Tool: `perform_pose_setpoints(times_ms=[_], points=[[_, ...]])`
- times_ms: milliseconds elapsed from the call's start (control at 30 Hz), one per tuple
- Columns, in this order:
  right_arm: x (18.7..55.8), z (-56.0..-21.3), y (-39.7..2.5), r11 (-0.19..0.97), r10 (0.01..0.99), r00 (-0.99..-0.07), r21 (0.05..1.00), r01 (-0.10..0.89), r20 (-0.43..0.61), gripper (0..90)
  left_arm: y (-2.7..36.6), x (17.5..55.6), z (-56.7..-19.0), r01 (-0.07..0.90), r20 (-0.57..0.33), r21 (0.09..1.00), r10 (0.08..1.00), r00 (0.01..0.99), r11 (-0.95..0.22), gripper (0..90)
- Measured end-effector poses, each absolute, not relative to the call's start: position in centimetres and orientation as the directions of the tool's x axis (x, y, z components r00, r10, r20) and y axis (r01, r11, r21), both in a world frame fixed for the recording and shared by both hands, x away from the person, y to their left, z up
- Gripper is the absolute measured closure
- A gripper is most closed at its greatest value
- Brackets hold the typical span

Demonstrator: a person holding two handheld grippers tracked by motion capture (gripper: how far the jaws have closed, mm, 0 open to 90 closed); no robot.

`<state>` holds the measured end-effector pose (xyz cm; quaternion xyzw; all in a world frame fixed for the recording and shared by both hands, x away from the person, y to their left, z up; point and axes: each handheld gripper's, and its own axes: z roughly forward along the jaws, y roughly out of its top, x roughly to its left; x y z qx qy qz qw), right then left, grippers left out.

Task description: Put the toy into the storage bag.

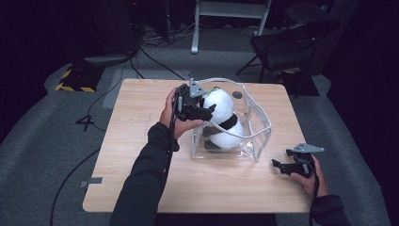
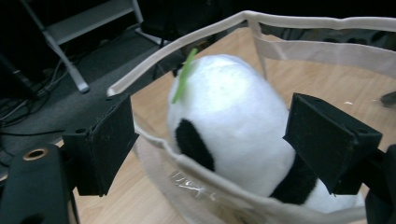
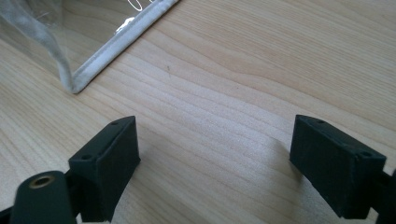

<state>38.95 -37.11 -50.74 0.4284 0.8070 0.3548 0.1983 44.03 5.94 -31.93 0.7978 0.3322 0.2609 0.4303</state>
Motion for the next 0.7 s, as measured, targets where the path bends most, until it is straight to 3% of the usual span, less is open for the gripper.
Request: perform_pose_setpoints(times_ms=[700], points=[[39.0,-50.7,-37.1,0.381,0.832,-0.554,0.742,0.551,-0.016,15.6,12.6,43.7,-32.7,0.345,0.136,0.877,0.86,0.492,-0.336,16.2]])
